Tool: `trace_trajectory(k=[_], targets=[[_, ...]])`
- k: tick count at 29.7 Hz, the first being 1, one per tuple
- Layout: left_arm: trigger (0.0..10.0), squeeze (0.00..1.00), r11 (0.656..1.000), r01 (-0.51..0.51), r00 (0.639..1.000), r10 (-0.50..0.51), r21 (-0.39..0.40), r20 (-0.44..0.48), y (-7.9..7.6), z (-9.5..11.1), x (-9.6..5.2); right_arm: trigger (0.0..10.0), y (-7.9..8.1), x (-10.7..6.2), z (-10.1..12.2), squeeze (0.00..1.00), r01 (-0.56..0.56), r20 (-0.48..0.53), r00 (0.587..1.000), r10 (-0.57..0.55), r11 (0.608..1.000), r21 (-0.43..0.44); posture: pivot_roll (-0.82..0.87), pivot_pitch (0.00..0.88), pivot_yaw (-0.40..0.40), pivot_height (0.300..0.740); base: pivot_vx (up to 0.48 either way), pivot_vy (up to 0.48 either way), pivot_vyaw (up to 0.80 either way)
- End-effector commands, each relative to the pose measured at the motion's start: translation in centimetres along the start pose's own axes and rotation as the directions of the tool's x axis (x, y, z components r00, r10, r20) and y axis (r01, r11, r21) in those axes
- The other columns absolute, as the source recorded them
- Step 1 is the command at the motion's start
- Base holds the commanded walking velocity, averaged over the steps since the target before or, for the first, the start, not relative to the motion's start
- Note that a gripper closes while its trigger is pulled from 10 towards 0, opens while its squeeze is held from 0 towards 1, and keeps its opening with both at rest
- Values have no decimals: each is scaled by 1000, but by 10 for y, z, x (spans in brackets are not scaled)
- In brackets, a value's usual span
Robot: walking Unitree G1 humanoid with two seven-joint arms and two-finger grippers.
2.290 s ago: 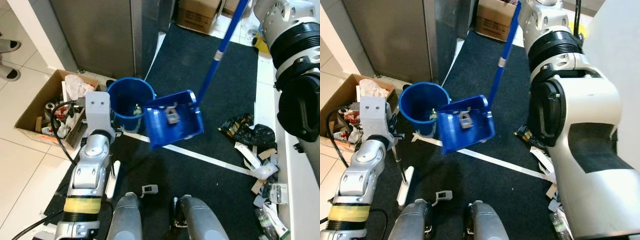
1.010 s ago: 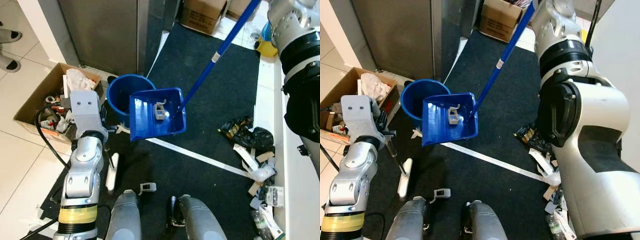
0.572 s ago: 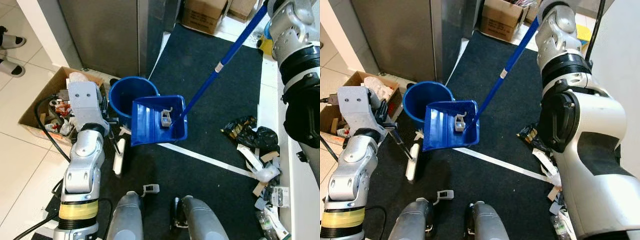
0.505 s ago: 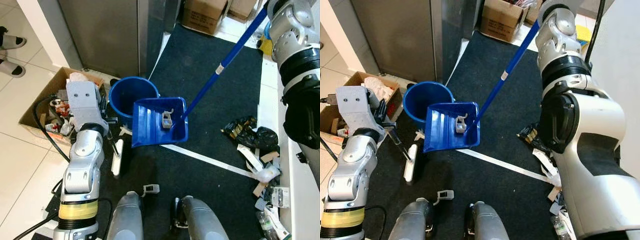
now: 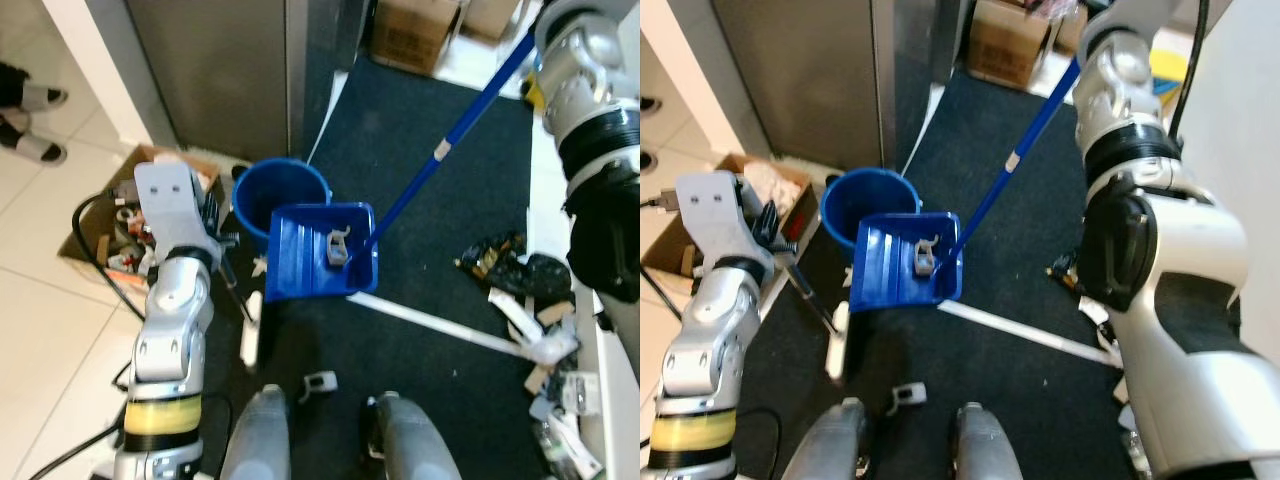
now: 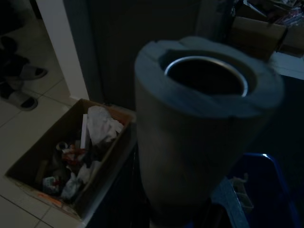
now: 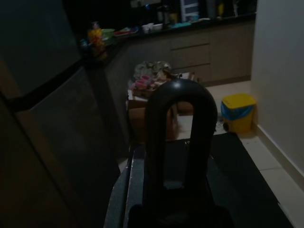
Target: Sweep floor
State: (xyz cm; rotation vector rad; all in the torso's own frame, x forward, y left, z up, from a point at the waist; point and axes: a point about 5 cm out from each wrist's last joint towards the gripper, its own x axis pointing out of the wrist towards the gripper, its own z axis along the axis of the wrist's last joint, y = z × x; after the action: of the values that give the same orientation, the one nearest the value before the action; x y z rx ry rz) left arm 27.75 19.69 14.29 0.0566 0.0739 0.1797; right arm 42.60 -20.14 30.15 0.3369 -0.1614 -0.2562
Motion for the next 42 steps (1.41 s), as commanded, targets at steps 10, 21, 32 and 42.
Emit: trace_trajectory(k=[10, 21, 32, 42], targets=[[10000, 0, 1000, -10, 1000, 10, 16, 6, 1, 2, 0, 10000, -4, 1, 8, 0, 13, 36, 999, -15, 999, 40, 191, 34, -84, 740, 0, 319, 0], [10000, 0, 999, -7, 1000, 8, 47, -17, 0, -1, 2, 10000, -4, 1, 7, 0, 15, 36, 999, -17, 999, 42, 190, 33, -81, 740, 0, -99, 0], [10000, 0, 999, -8, 1000, 10, 53, -28, 1, -3, 3, 10000, -4, 1, 7, 0, 15, 34, 999, -17, 999, 42, 188, 34, -81, 740, 144, -329, 0], [10000, 0, 999, -17, 1000, 17, 33, -10, 2, -2, 2, 10000, -5, 1, 7, 0, 16, 34, 999, -17, 999, 39, 188, 34, -84, 740, 136, -184, 0]])
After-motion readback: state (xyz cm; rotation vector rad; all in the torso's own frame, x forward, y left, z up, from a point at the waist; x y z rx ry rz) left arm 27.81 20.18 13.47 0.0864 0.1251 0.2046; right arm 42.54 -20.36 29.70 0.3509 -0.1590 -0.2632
